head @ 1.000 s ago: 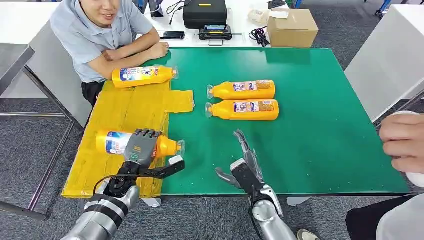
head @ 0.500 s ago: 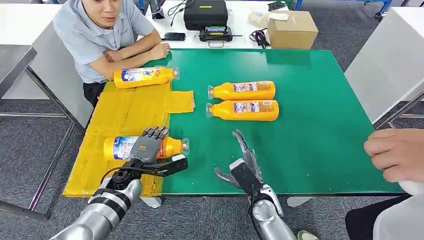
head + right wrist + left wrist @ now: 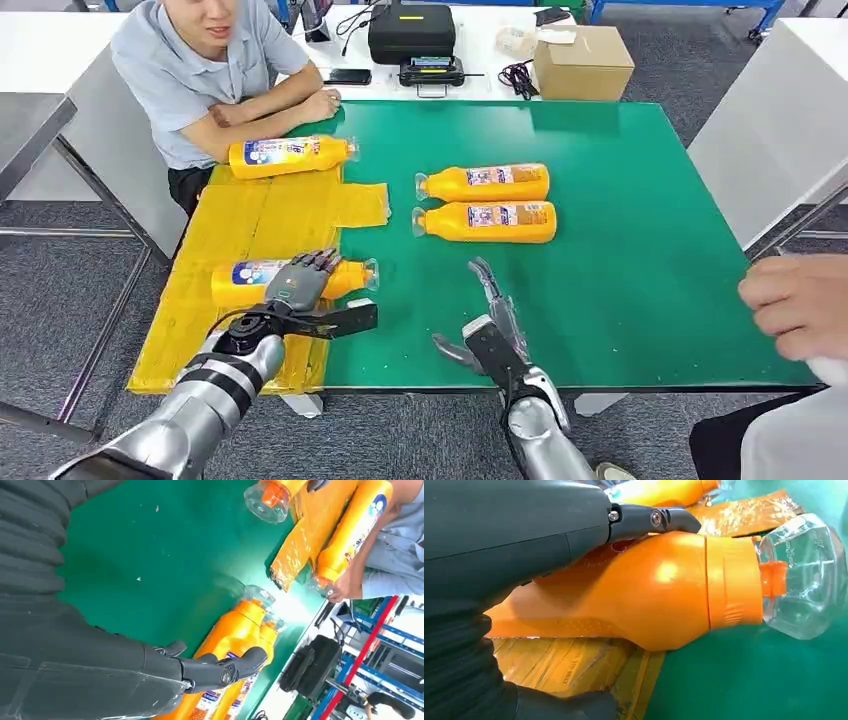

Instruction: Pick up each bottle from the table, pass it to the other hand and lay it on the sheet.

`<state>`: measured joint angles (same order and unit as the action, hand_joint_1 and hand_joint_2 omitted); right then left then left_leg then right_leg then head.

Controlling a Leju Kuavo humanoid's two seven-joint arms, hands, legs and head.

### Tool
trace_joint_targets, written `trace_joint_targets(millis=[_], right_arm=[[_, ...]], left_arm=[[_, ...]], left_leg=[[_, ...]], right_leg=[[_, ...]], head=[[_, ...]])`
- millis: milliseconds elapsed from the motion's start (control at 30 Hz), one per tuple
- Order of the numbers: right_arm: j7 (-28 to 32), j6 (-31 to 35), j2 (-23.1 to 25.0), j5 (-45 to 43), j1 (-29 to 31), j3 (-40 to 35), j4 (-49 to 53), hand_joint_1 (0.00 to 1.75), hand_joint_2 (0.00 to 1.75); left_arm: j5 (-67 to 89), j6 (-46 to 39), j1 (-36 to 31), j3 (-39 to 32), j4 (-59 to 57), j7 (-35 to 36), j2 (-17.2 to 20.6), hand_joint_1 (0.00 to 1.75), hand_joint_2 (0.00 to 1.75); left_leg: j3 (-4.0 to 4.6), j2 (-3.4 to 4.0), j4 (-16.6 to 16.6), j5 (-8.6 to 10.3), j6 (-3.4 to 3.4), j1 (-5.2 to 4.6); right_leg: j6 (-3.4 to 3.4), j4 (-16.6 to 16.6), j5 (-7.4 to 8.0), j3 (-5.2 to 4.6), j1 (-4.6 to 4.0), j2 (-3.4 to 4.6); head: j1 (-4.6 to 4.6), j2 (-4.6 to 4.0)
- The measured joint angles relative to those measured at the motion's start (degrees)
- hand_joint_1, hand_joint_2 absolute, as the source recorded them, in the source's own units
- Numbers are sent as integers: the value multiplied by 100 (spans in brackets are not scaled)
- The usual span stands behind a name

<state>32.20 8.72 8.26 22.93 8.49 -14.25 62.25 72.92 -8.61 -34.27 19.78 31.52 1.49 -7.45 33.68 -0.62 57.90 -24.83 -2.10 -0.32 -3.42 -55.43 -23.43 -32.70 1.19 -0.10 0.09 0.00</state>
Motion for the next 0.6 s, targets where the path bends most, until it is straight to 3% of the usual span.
trace_joint_targets(millis=[67, 367, 467, 600], right_arm=[[2, 0, -9, 15, 1, 11, 0, 0, 175], [37, 63, -17, 63, -19, 90, 22, 0, 175], [37, 177, -17, 66, -110, 109, 129, 0, 175], [37, 212, -22, 68, -211, 144, 260, 0, 175]], left_arm=[[-42, 16, -29, 26, -40, -48, 5, 0, 175], [-221, -748, 135, 88, 93, -210, -48, 0, 175], [-177, -1360, 470, 212, 499, -234, -50, 0, 175], [-114, -1506, 853, 372, 1040, -203, -83, 0, 175]], left_leg=[[-4, -1, 0, 0, 0, 0], [-6, -4, 0, 1, 0, -1], [0, 1, 0, 1, 0, -2], [29, 2, 1, 1, 0, -2]], right_leg=[[0, 0, 0, 4, 0, -1], [0, 1, 0, 4, 1, -1], [0, 1, 0, -6, 1, 0], [-1, 0, 0, -32, 1, 1]], head=[[0, 0], [2, 0], [2, 0], [0, 0]])
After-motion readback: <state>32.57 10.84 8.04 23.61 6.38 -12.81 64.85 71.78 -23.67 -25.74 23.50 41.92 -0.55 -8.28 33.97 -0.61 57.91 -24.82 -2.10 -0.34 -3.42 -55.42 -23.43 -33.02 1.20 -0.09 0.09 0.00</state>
